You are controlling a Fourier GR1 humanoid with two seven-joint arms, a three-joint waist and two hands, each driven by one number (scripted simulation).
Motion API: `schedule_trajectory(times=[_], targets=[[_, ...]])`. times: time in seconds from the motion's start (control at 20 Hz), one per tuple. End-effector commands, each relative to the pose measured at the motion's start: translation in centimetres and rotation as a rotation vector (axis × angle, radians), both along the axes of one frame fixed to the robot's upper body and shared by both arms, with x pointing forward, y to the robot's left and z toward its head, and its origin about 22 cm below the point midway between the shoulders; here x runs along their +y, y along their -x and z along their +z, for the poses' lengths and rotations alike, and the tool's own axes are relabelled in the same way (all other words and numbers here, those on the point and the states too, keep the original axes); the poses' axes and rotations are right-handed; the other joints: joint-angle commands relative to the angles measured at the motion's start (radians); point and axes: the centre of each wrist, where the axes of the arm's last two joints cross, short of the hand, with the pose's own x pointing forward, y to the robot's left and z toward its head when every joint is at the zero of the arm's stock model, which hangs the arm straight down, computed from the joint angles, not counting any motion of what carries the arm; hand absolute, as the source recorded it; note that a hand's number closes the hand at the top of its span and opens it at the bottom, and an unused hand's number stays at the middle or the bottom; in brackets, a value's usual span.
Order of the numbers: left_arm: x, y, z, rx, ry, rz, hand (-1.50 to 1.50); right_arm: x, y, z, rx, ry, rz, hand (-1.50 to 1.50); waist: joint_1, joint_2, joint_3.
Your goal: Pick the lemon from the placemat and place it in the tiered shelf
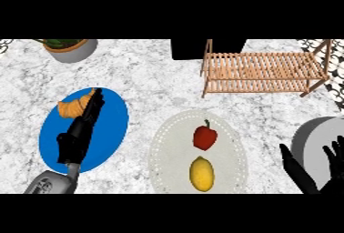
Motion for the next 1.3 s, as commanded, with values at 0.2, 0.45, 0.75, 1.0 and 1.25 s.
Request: schedule_trajectory(times=[0.2,0.45,0.75,1.0,1.25], targets=[[-1.1,-1.4,0.7,-0.009,0.0,-0.046,0.0,5.9,7.4,0.3,-0.021,-0.035,0.127,-1.5,0.042,0.007,0.01],[-0.9,-2.1,2.8,-0.005,-0.027,-0.081,0.0,6.4,9.0,1.3,0.171,0.092,0.229,-1.5,0.071,0.015,0.007],[-3.3,-0.8,0.8,-0.003,-0.012,-0.085,0.0,5.9,9.8,4.7,0.358,0.126,0.271,-1.5,0.088,0.023,0.004],[-2.2,-1.6,1.5,-0.016,-0.016,-0.101,0.0,6.2,11.1,6.5,0.602,0.195,0.395,-1.5,0.102,0.029,0.0],[-2.6,-3.0,2.1,-0.014,-0.025,-0.091,0.0,6.8,11.2,8.4,0.816,0.289,0.396,-1.5,0.087,0.03,0.001]])
